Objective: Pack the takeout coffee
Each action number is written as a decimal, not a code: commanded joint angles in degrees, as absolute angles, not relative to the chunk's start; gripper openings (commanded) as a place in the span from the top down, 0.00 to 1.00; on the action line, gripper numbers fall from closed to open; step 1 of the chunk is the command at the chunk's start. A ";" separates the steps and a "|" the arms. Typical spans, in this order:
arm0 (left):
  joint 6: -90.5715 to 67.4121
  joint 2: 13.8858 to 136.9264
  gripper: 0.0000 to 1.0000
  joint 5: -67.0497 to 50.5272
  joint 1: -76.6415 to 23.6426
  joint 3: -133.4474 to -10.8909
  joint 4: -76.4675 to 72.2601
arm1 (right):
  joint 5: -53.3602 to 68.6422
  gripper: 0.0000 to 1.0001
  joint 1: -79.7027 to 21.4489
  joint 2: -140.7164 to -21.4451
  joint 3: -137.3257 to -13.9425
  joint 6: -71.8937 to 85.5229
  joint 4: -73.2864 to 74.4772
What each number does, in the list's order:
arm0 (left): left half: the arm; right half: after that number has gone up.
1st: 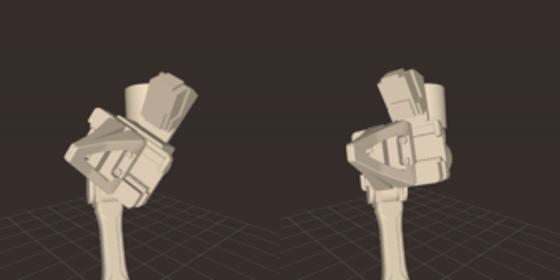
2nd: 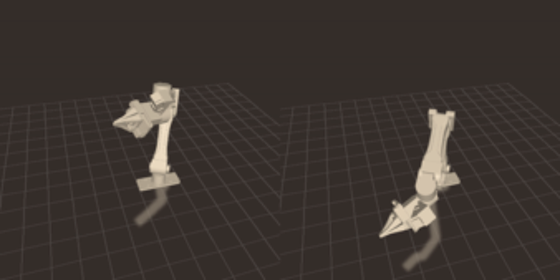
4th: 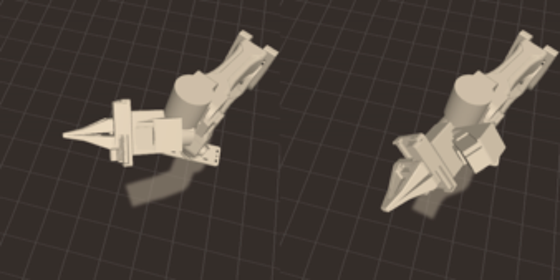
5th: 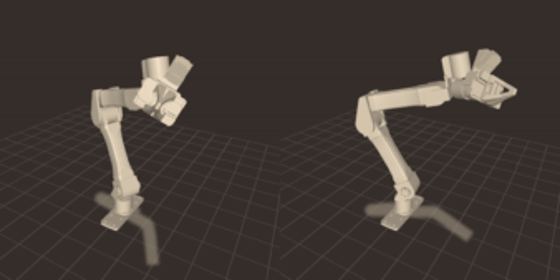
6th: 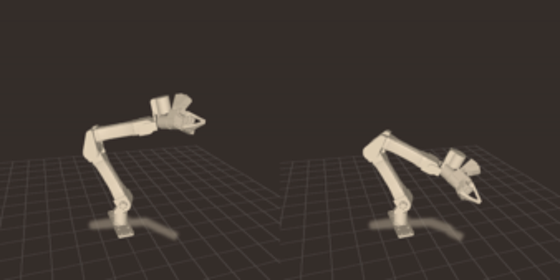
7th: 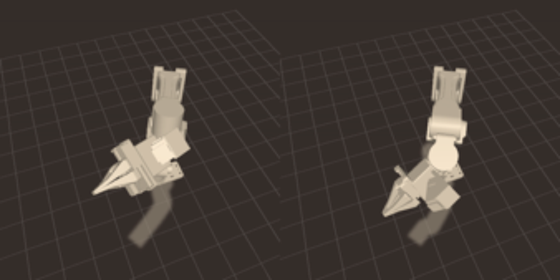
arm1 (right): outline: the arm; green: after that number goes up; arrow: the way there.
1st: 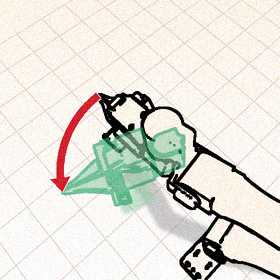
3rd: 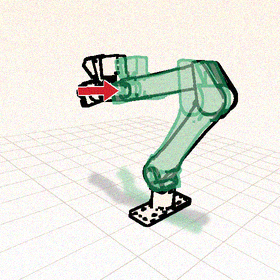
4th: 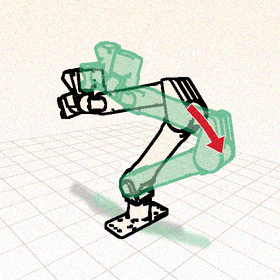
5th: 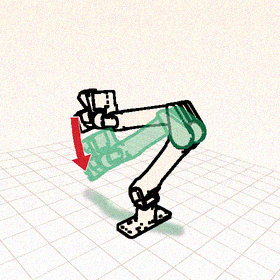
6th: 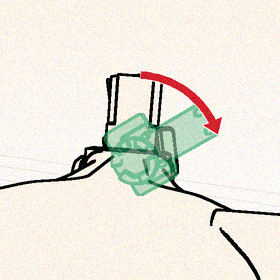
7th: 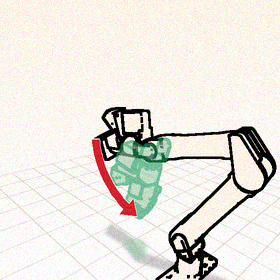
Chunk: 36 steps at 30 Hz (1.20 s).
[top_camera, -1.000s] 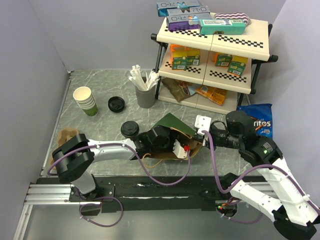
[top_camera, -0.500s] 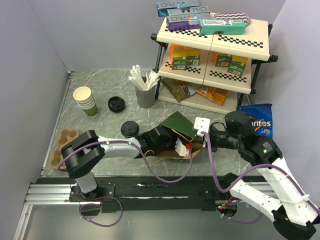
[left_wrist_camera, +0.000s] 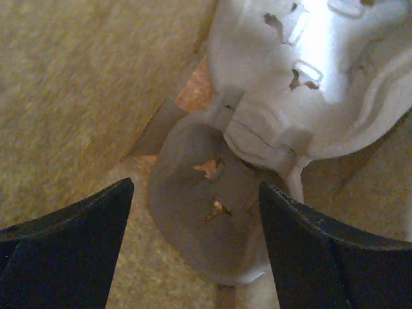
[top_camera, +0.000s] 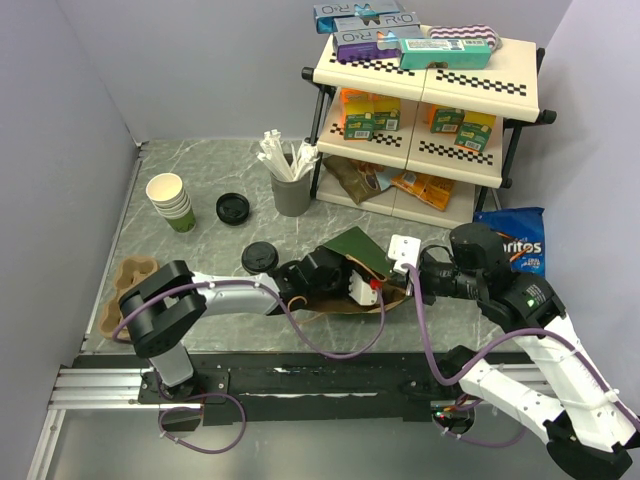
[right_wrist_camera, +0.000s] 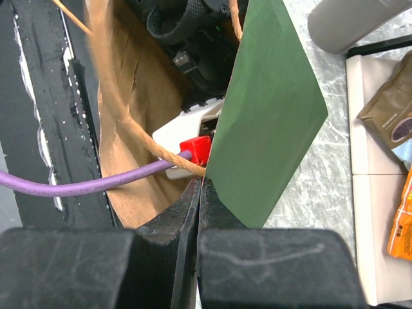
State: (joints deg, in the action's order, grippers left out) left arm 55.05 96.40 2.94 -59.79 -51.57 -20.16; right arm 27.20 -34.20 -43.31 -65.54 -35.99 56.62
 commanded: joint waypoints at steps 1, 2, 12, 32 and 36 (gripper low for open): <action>48.71 92.90 0.15 5.10 -57.66 -51.77 -19.78 | 27.51 1.00 -34.19 -41.22 -65.31 -37.09 55.81; 47.39 92.47 0.14 4.40 -57.13 -52.03 -19.34 | 27.42 1.00 -34.19 -41.13 -65.04 -37.09 55.72; 36.04 88.07 0.03 -2.72 -55.81 -53.53 -13.80 | 19.26 1.00 -34.19 -41.48 -61.62 -36.74 53.26; 25.31 83.05 0.01 -23.56 -55.89 -63.18 -6.42 | 7.11 1.00 -33.31 -42.19 -60.99 -33.84 46.76; 23.83 86.65 0.00 -15.40 -57.74 -67.14 -5.36 | 11.50 1.00 -33.31 -42.71 -62.66 -32.00 47.46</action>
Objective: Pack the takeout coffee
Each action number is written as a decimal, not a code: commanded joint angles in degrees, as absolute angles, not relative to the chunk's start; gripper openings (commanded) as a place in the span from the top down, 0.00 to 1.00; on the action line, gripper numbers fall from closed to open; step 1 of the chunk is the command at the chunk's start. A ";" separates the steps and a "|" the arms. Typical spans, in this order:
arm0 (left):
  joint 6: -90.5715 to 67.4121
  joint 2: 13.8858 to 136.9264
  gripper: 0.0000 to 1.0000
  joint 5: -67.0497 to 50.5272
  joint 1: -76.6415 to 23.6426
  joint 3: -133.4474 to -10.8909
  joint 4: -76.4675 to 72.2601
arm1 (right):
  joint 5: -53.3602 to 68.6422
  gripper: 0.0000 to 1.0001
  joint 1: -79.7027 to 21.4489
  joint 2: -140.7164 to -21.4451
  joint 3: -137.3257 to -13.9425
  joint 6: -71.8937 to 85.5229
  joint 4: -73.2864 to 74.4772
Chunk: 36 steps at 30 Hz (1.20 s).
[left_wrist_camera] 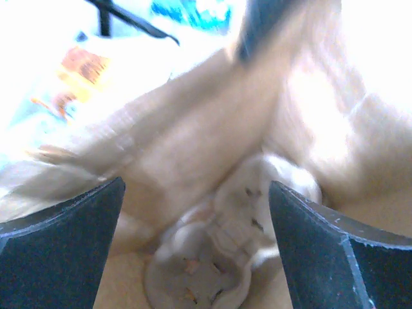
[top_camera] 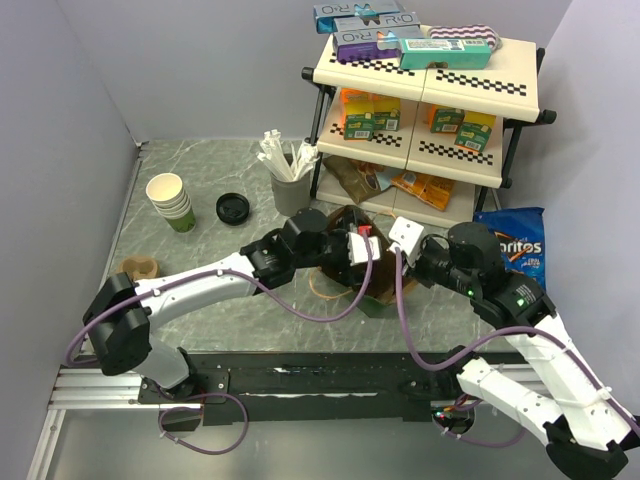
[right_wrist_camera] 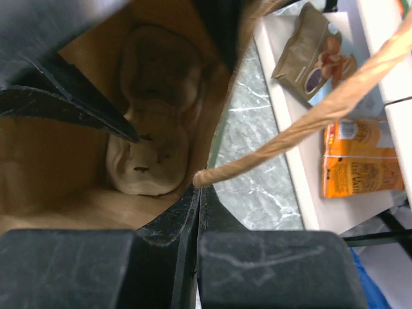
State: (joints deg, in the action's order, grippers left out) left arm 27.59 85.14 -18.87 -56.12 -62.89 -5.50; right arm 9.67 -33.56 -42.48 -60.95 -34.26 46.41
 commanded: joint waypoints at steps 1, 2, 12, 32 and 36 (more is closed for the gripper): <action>22.86 87.01 0.01 -12.86 -57.83 -67.50 -5.45 | 12.04 1.00 -33.31 -42.89 -62.93 -31.30 47.37; 21.02 87.71 0.01 -12.31 -57.83 -68.37 -5.28 | 12.04 1.00 -33.31 -43.33 -63.10 -29.98 47.11; 12.23 84.55 0.01 -15.74 -57.75 -74.61 -2.47 | 8.53 1.00 -33.31 -44.82 -63.90 -29.79 45.36; 22.48 82.62 0.01 -8.26 -56.16 -88.78 17.04 | 10.02 1.00 -31.55 -46.58 -64.34 -30.23 42.98; 24.09 78.50 0.01 -4.23 -56.16 -84.38 17.58 | 10.63 1.00 -31.29 -46.32 -64.51 -31.55 43.42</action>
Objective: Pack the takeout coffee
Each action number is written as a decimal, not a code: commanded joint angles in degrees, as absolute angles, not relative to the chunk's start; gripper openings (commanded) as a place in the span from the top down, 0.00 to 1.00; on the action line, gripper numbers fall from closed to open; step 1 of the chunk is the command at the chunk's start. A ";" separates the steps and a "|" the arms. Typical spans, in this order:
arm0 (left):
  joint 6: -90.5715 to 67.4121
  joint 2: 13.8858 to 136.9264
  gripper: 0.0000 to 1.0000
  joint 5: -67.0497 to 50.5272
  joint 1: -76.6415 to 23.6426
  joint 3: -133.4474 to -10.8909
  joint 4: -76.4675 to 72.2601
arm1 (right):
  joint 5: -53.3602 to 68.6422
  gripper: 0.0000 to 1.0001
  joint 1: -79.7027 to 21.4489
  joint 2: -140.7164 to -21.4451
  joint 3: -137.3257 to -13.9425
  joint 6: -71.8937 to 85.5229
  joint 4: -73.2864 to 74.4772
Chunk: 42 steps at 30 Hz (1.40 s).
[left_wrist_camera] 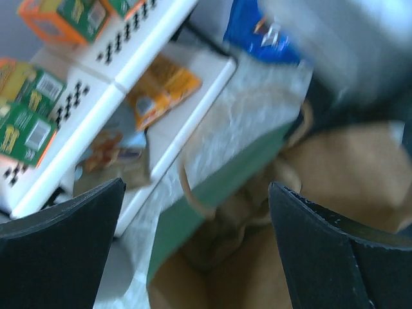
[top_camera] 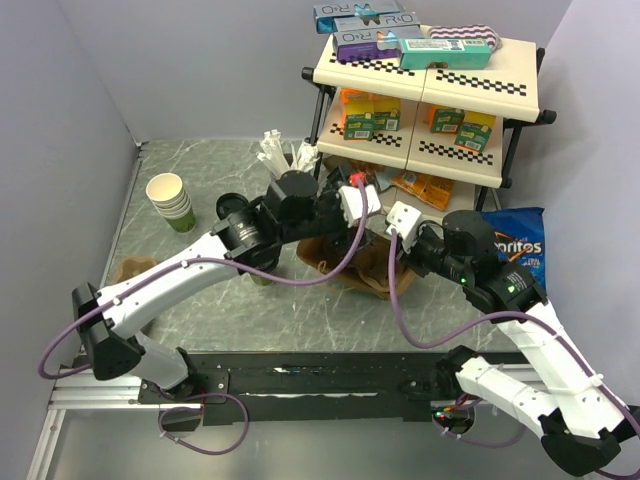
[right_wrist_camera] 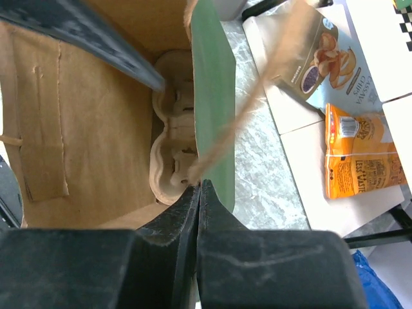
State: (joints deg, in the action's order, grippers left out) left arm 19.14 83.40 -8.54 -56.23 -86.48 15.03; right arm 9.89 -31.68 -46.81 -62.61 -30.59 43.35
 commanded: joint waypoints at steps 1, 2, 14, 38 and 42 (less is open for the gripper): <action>23.91 77.96 0.01 -3.44 -56.08 -83.77 17.93 | 10.63 1.00 -31.20 -46.23 -64.51 -31.73 43.33; 23.73 77.35 0.00 -3.51 -55.99 -83.93 18.54 | 10.29 1.00 -31.20 -46.23 -64.51 -31.82 43.33; 19.18 62.14 0.00 -1.14 -51.08 -69.26 20.47 | 16.43 1.00 -31.29 -45.26 -66.53 -38.93 44.73; 15.03 64.33 0.01 -8.79 -47.11 -61.34 16.26 | 17.93 1.00 -47.37 -36.65 -59.86 -48.42 57.22; 15.73 64.42 0.01 -9.05 -47.02 -62.14 16.43 | 17.49 1.00 -48.69 -35.16 -58.89 -48.61 57.13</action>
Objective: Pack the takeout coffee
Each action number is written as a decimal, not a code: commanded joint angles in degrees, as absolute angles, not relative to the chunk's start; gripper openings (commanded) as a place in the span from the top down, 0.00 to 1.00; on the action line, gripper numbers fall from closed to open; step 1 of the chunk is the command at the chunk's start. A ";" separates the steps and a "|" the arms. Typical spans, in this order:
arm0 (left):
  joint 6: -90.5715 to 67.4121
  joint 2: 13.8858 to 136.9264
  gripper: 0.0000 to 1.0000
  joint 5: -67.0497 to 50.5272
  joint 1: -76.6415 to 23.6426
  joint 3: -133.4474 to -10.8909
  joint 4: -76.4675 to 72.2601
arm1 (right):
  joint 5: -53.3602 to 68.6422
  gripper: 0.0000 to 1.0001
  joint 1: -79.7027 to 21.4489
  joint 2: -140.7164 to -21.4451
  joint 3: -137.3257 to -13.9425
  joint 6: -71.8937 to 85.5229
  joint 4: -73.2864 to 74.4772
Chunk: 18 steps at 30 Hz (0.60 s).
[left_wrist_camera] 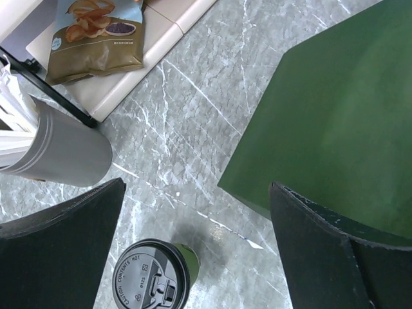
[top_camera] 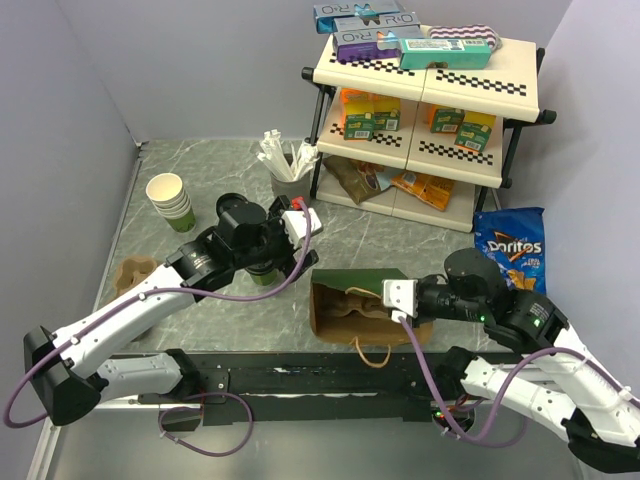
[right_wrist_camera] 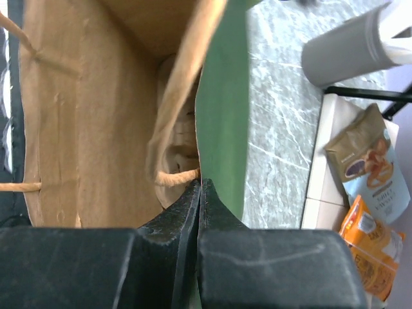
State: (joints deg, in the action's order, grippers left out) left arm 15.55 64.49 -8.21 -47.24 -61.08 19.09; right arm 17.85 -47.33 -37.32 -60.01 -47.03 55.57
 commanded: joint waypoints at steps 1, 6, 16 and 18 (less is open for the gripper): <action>15.99 64.08 0.01 -9.14 -47.02 -62.14 16.96 | 17.66 1.00 -48.78 -35.24 -59.23 -48.52 57.48; 18.37 62.84 0.01 -10.54 -46.93 -60.56 16.52 | 14.95 1.00 -49.04 -34.89 -59.76 -46.41 54.50; 19.07 64.25 0.01 -9.58 -46.85 -61.00 13.45 | 3.51 1.00 -49.04 -35.42 -61.08 -45.00 43.15; 19.07 64.42 0.01 -9.75 -46.76 -61.26 13.27 | 4.13 1.00 -48.96 -36.03 -61.00 -44.74 43.50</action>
